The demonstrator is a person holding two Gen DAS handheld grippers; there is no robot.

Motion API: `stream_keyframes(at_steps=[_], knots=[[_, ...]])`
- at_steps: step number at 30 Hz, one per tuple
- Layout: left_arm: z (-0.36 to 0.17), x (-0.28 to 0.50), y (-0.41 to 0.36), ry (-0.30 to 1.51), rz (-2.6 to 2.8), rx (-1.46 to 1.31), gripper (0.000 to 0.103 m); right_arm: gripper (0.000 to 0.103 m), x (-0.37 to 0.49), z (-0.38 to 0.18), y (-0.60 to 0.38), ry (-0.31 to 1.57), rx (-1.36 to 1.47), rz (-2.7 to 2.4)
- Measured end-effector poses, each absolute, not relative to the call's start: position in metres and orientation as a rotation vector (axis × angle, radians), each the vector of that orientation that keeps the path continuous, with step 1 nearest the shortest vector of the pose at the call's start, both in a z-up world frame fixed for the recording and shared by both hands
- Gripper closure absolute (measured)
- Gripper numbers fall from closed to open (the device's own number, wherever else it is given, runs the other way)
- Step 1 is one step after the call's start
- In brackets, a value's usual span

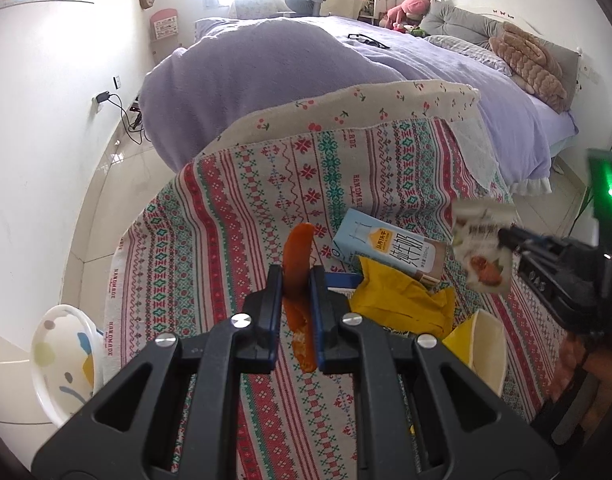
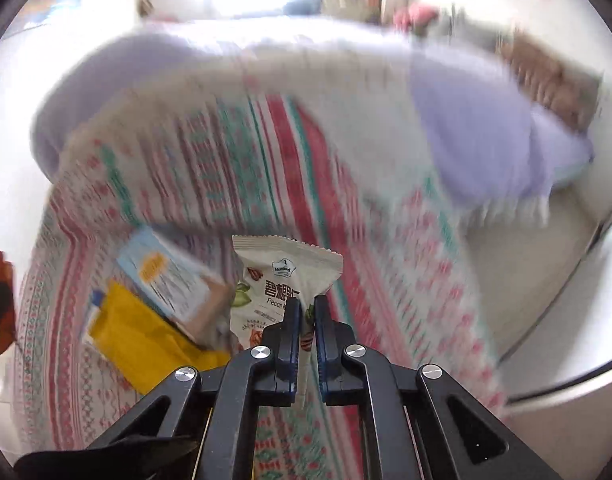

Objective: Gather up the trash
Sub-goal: 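Grasp the white snack pouch with the right tool, then carry the orange wrapper and snack pouch over the white bin and open both tools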

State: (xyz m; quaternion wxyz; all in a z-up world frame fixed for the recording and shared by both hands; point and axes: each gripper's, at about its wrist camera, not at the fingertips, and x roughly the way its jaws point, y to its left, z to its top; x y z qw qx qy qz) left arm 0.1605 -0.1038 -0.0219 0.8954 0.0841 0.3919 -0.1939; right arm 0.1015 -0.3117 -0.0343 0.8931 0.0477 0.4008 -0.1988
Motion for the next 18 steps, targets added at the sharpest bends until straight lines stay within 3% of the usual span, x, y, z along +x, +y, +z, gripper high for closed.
stream_keyframes(at_steps=[7,18], knots=[[-0.018,0.169,-0.087,0.814,-0.369,0.132,0.088,0.095,0.090,0.016,-0.242,0.510,-0.256,-0.435],[-0.018,0.194,-0.009,0.863,-0.239,-0.030,0.088,0.095,0.074,0.011,-0.151,0.382,-0.386,-0.214]])
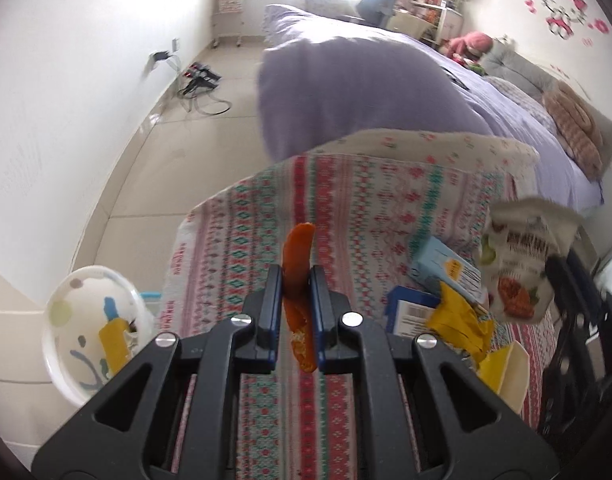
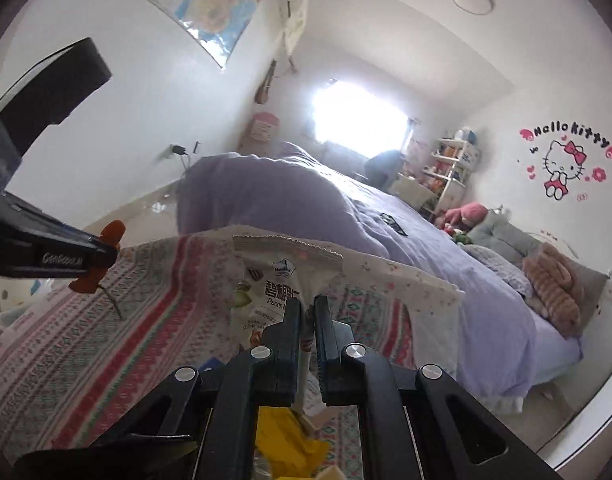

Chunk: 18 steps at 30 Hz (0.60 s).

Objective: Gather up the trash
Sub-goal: 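Carry the orange wrapper and snack pouch over the white bin and open both tools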

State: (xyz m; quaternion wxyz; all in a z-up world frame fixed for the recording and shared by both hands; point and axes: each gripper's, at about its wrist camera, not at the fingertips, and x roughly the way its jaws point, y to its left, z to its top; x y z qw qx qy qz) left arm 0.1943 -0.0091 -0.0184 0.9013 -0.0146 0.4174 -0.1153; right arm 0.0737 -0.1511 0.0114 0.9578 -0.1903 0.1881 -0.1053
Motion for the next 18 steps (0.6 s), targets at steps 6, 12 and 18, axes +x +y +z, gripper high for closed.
stream_keyframes(at_steps=[6,12,18], knots=[[-0.026,0.205,0.058,0.906,-0.141,-0.147,0.088,0.095,0.082,-0.006,-0.107,0.365,-0.393,-0.077],[-0.055,0.214,0.146,1.019,0.035,-0.306,0.088,0.095,0.085,-0.027,-0.061,0.395,-0.380,0.038],[-0.077,0.211,0.192,1.076,0.106,-0.410,0.088,0.095,0.098,-0.047,-0.019,0.448,-0.358,0.135]])
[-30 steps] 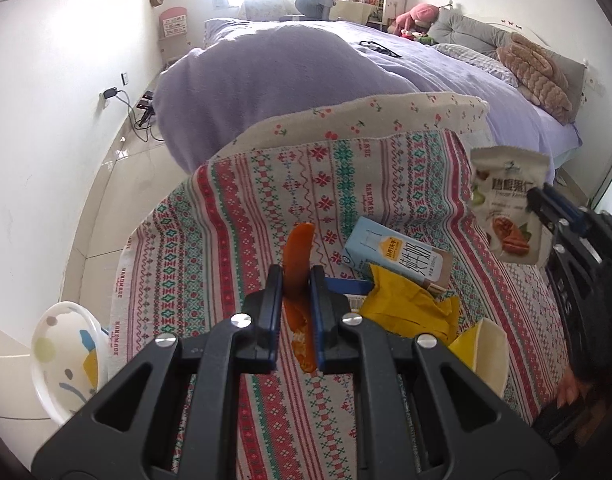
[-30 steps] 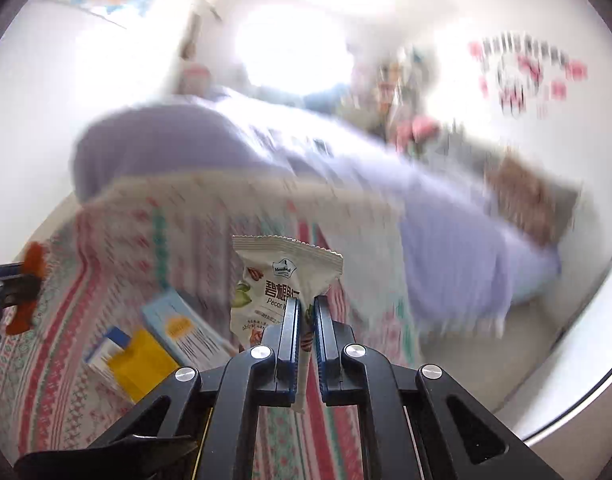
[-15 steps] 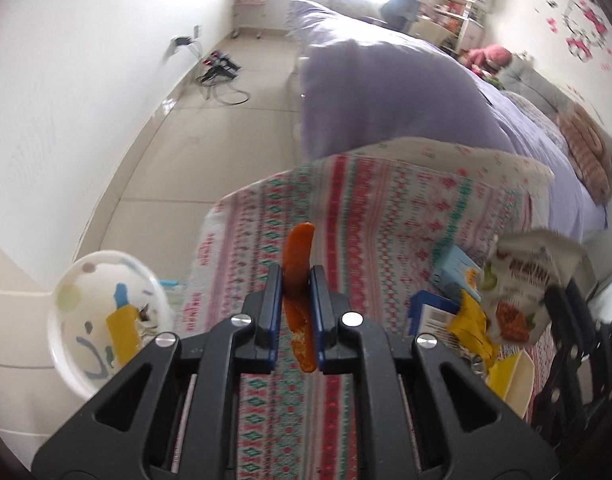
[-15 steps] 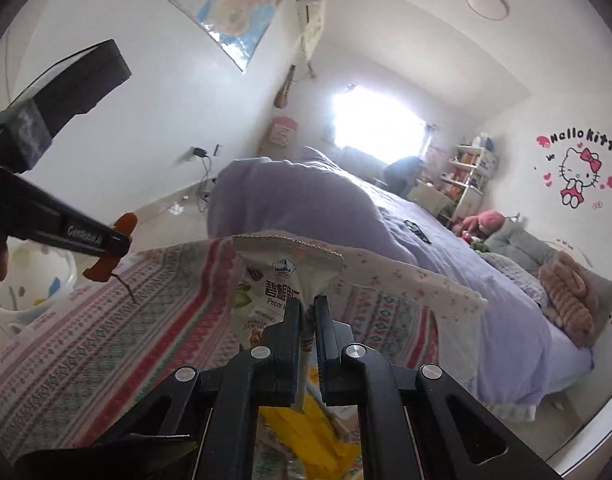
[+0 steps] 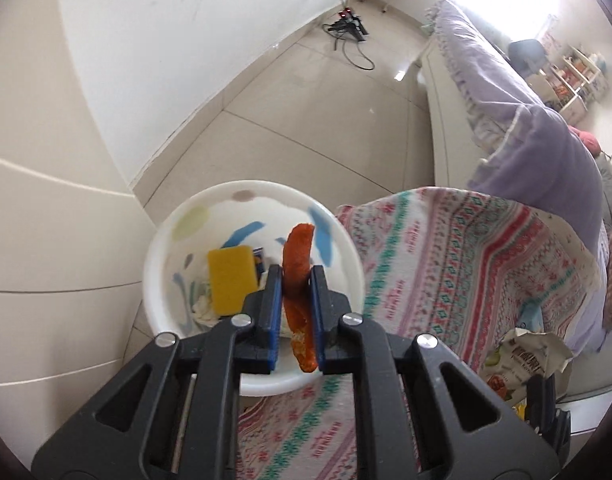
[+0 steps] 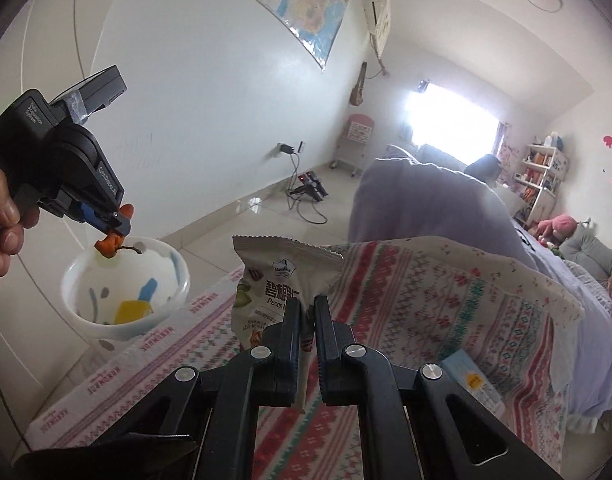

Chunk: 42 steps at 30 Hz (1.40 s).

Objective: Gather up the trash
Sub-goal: 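Carry the orange wrapper and snack pouch over the white bin and open both tools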

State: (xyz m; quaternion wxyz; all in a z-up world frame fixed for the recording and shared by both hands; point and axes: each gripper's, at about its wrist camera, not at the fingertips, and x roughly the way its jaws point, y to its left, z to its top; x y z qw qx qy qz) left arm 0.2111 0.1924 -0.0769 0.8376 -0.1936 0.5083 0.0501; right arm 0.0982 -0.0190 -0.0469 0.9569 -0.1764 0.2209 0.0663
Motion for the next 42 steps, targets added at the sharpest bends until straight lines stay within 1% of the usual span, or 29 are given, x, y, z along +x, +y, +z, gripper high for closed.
stream_keyframes(at_steps=[10,11,12,14,25,28,29,31,34,37,42], knots=[[-0.084,0.212,0.230,1.072,0.160,-0.467,0.088,0.095,0.133,-0.059,0.033,0.548,-0.212,0.305],[-0.084,0.212,0.232,1.074,0.167,-0.474,0.085,0.095,0.138,-0.060,0.040,0.559,-0.200,0.318],[-0.085,0.212,0.235,1.078,0.174,-0.485,0.079,0.095,0.141,-0.062,0.043,0.566,-0.191,0.325],[-0.084,0.211,0.239,1.076,0.183,-0.509,0.073,0.095,0.150,-0.066,0.053,0.588,-0.171,0.347],[-0.076,0.202,0.256,1.028,0.240,-0.560,0.073,0.094,0.197,-0.090,0.090,0.725,-0.105,0.424],[-0.076,0.201,0.260,1.023,0.253,-0.576,0.072,0.092,0.216,-0.096,0.094,0.792,0.000,0.458],[-0.076,0.201,0.260,1.024,0.257,-0.581,0.072,0.090,0.222,-0.101,0.097,0.826,0.017,0.474],[-0.075,0.201,0.260,1.022,0.257,-0.577,0.072,0.090,0.225,-0.109,0.102,0.864,0.010,0.497],[-0.075,0.202,0.257,1.023,0.253,-0.568,0.071,0.089,0.222,-0.119,0.096,0.873,-0.008,0.466],[-0.074,0.204,0.251,1.028,0.235,-0.559,0.070,0.089,0.219,-0.126,0.078,0.913,0.044,0.428],[-0.071,0.211,0.226,1.038,0.179,-0.512,0.065,0.089,0.203,-0.111,0.050,0.903,0.029,0.381]])
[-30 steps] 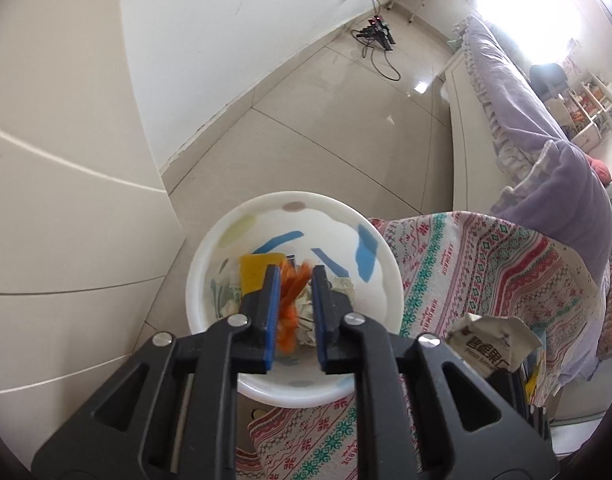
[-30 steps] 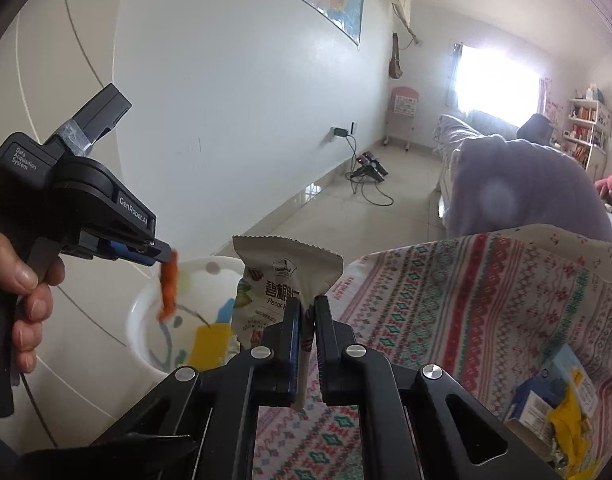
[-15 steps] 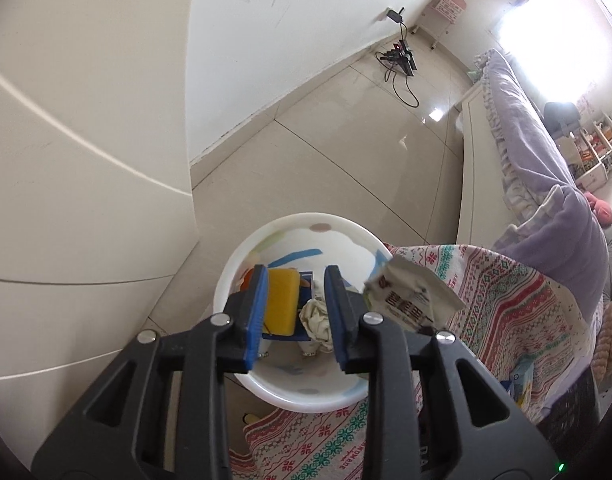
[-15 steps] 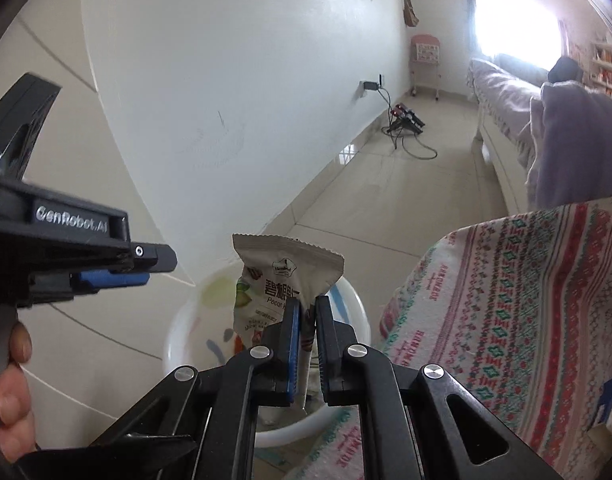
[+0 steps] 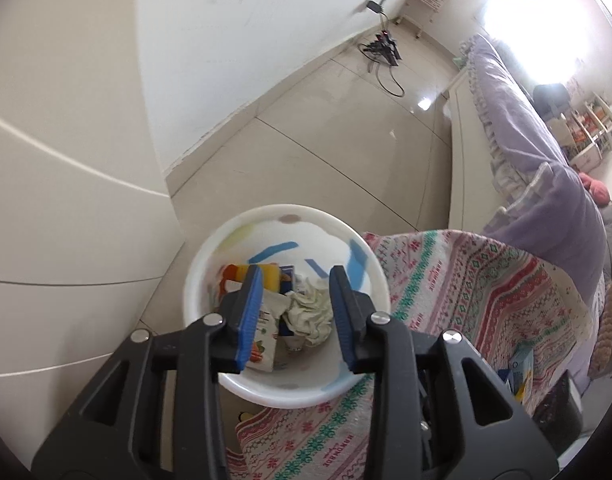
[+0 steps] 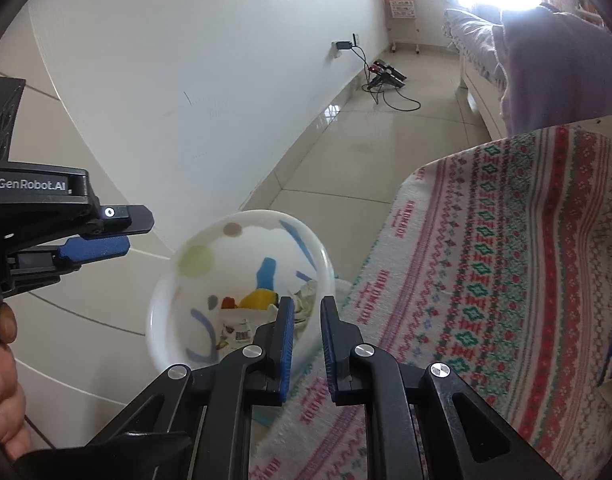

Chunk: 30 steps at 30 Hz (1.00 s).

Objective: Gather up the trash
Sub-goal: 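Carry the orange wrapper and snack pouch over the white bin and open both tools, then grasp the yellow snack bag with the right tool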

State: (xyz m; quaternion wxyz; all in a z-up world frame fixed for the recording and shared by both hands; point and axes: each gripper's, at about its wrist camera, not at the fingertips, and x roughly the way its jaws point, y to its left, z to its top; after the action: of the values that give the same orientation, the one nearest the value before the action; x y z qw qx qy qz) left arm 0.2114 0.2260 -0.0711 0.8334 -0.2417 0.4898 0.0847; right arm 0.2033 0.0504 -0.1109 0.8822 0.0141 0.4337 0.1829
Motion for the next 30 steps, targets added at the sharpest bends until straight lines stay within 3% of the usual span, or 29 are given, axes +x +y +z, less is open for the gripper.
stream_keyframes(at_steps=[8,10,11,12,14,22,30], knots=[[-0.069,0.220,0.164,1.090,0.007,-0.463,0.050,0.088,0.175,-0.043,-0.039,0.890,0.009,0.276],[-0.070,0.220,0.143,1.110,-0.065,-0.461,0.049,0.081,0.164,-0.023,-0.070,0.887,-0.008,0.282],[-0.069,0.220,0.128,1.118,-0.106,-0.460,0.048,0.067,0.157,-0.014,-0.083,0.876,-0.022,0.285],[-0.068,0.219,0.118,1.122,-0.131,-0.454,0.048,0.044,0.152,-0.006,-0.099,0.864,-0.035,0.280],[-0.067,0.218,0.091,1.133,-0.184,-0.425,0.048,0.028,0.141,0.009,-0.142,0.838,-0.033,0.228],[-0.066,0.206,-0.020,1.203,-0.432,-0.302,0.047,0.028,0.131,-0.032,-0.265,0.914,0.139,0.080],[-0.082,0.210,-0.056,1.259,-0.431,-0.236,0.047,0.028,0.146,-0.071,-0.244,1.047,-0.073,0.189]])
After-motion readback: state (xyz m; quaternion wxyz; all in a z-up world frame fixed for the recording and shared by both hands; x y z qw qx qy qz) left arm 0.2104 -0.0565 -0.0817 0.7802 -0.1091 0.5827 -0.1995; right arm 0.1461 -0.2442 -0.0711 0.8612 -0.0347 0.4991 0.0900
